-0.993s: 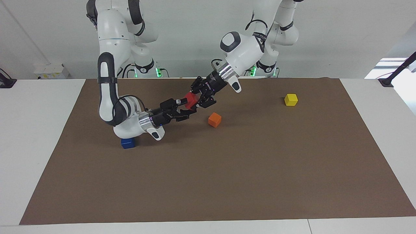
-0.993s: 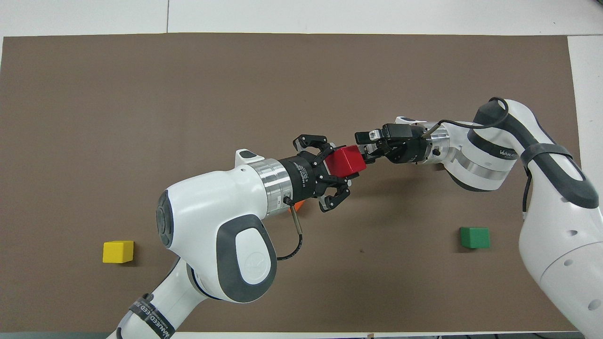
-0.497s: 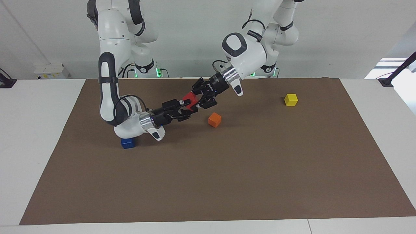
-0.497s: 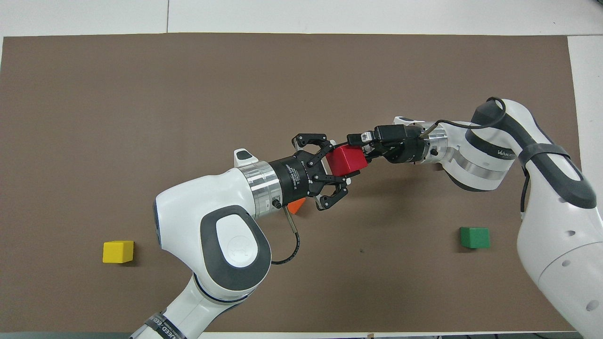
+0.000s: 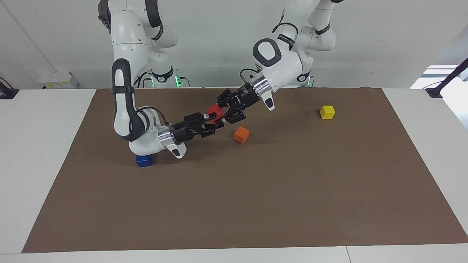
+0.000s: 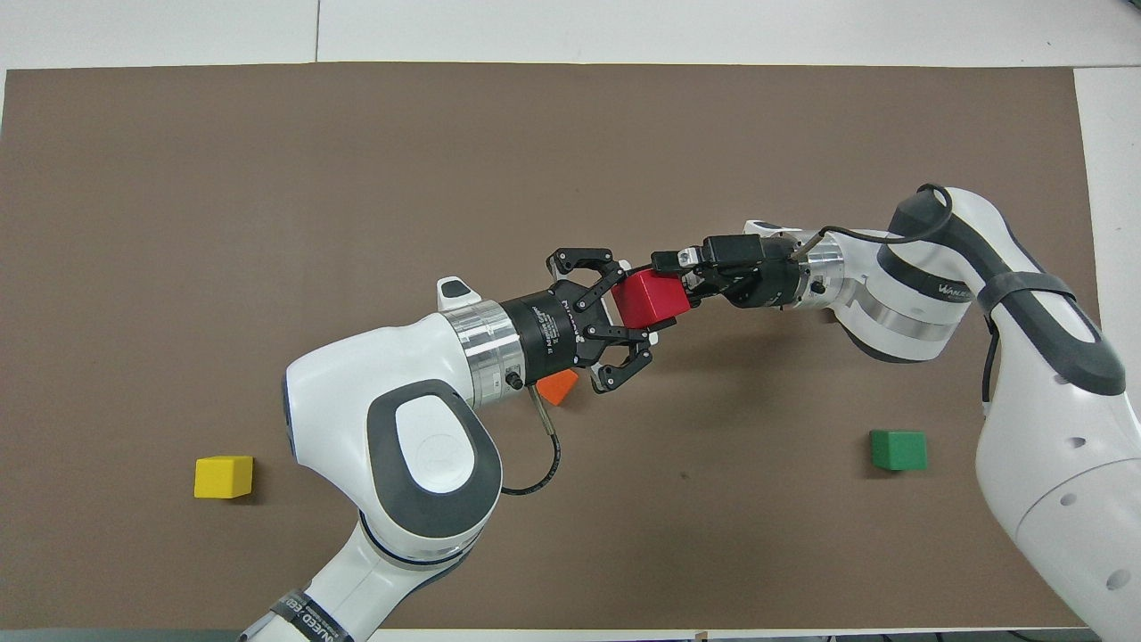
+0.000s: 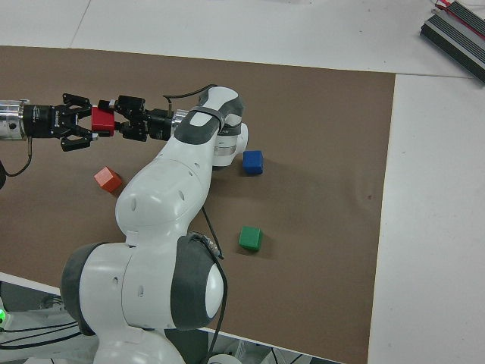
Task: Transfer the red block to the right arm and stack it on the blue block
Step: 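Close the right gripper on the red cube held by the left gripper, then open the left gripper and withdraw it while the right gripper holds the cube, then carry the red cube with the right gripper toward the blue cube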
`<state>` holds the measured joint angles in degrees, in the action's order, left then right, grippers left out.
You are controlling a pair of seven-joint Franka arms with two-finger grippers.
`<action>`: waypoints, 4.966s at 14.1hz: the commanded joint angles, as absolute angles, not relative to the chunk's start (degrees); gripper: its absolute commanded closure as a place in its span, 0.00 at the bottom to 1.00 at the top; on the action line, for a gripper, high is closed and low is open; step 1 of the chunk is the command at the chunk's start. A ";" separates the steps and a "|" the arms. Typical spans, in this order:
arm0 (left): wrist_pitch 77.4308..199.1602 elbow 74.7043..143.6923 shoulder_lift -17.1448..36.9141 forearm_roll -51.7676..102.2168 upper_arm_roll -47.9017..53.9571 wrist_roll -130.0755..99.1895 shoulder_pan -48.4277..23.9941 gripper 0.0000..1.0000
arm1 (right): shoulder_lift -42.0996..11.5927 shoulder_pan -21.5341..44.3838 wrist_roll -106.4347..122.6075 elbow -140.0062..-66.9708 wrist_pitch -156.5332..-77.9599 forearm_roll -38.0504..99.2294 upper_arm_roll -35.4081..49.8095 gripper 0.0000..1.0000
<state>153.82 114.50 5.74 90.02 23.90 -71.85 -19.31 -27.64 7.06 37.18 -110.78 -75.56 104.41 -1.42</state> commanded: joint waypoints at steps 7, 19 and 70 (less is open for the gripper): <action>151.09 115.14 5.19 91.85 23.91 -70.05 -17.58 1.00 | -26.90 7.91 37.44 -110.65 -76.91 105.82 -1.32 0.22; 147.66 115.31 5.36 91.85 23.91 -68.73 -16.26 1.00 | -26.10 7.12 36.65 -110.65 -74.88 105.64 -1.41 0.27; 97.20 101.08 1.76 -4.40 24.43 -9.49 21.00 0.00 | -14.24 4.40 -6.86 -89.56 -79.04 27.54 -3.16 1.00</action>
